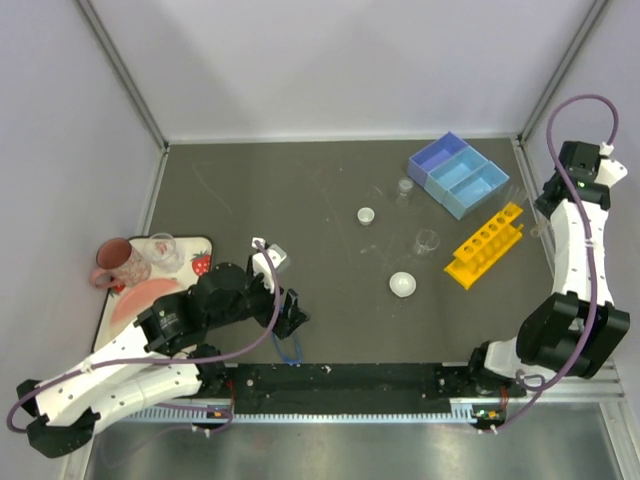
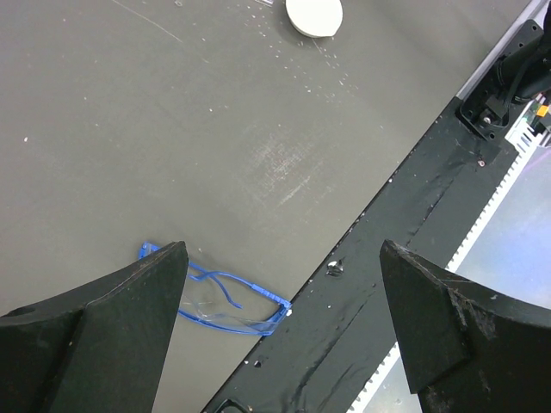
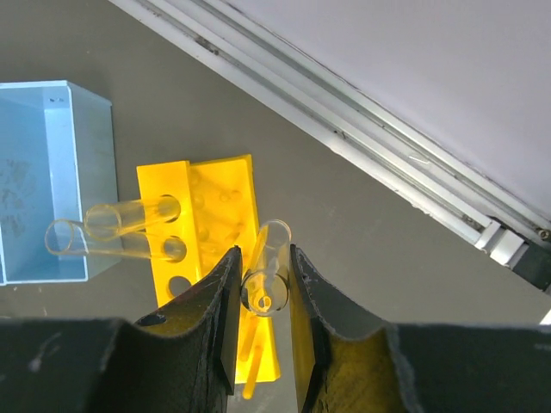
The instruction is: Organize the chemistry lab equipment
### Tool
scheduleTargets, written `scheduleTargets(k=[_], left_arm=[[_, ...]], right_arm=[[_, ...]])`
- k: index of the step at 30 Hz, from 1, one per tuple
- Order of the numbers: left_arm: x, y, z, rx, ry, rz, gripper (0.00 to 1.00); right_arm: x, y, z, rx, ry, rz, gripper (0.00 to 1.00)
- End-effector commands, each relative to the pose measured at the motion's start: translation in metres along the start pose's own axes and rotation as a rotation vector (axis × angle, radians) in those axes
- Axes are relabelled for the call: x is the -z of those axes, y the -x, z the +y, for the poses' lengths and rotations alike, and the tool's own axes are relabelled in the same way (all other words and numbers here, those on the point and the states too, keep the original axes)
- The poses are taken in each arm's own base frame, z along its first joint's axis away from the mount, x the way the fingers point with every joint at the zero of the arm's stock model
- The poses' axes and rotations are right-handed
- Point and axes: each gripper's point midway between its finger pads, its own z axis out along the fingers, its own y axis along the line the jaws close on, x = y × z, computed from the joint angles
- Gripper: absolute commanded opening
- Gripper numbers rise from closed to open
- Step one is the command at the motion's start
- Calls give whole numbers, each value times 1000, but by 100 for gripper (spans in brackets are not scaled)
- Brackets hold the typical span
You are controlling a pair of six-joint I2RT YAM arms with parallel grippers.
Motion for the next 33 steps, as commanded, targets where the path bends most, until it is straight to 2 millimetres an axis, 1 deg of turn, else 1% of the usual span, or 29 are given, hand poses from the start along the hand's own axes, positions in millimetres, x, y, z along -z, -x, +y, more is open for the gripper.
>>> scheduleTargets(k=[1,13,18,28,33], left_arm=[[2,10,-6,-1,-31,-51,99],[2,11,-5,-6,-27,-54,99],[1,10,-5,-6,-30,-49,99],[-1,9,-4,-8,-23,-42,99],[-2,8,-4,-7,-22,-37,99]], right_arm=[[-14,2,12,-69,50,11,19],[-42,-11,23,-73,43,70,19],[-48,-10,28,-75,47,69,18],[-41,8,36,-84,80,37,18],[-39,14,37,-77,78,25,18]])
